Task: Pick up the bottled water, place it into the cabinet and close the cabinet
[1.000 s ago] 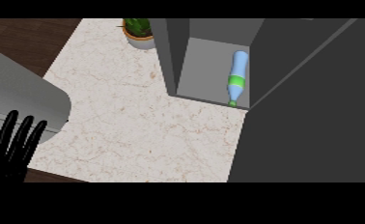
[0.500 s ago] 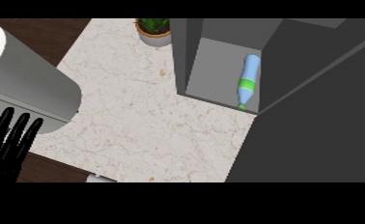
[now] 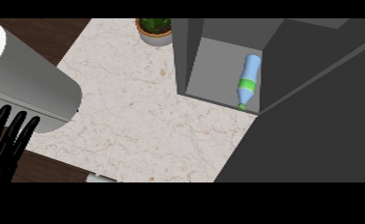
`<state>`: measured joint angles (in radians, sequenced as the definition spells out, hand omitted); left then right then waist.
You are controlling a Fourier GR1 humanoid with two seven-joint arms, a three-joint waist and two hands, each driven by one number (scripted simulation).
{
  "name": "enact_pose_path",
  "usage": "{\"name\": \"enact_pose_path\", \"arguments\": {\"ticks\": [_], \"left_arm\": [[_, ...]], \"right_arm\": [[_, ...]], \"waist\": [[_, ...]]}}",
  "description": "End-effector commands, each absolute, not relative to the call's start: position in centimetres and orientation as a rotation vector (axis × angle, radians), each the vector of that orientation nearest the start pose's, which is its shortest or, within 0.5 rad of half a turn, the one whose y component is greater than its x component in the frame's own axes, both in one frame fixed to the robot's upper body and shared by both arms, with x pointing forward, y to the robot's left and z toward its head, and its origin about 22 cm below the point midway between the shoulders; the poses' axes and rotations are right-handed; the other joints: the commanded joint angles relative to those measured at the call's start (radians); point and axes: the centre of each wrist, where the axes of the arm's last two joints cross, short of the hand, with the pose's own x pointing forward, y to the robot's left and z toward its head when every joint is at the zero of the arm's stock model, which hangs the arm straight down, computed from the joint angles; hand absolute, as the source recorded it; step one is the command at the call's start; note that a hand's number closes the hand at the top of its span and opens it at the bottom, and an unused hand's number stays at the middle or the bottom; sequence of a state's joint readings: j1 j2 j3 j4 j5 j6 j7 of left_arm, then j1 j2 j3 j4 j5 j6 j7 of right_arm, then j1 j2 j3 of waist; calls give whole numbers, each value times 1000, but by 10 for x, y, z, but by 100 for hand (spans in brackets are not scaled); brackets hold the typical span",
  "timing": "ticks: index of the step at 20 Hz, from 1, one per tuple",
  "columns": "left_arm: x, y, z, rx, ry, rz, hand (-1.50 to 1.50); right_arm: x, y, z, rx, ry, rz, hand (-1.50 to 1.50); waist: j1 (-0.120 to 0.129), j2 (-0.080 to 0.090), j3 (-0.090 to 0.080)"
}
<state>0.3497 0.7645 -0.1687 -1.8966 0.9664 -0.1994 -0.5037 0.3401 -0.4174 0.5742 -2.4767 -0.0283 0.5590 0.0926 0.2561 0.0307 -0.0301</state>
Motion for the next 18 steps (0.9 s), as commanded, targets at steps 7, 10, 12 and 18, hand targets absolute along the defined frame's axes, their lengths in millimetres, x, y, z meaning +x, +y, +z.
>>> {"name": "enact_pose_path", "arguments": {"ticks": [7,10,12,18], "left_arm": [[161,339,68,-546,-1858,69,-150],[160,342,66,-546,-1853,72,-150],[162,342,69,-549,-1862,61,-150],[166,344,75,-567,-1875,43,-150]], "right_arm": [[105,-164,143,824,-1667,1118,150],[105,-162,137,881,-1626,1091,150],[106,-159,132,947,-1597,1083,150],[113,-158,125,1034,-1576,1008,150]], "waist": [[-9,9,1],[6,18,1],[23,31,3],[38,43,5]]}}
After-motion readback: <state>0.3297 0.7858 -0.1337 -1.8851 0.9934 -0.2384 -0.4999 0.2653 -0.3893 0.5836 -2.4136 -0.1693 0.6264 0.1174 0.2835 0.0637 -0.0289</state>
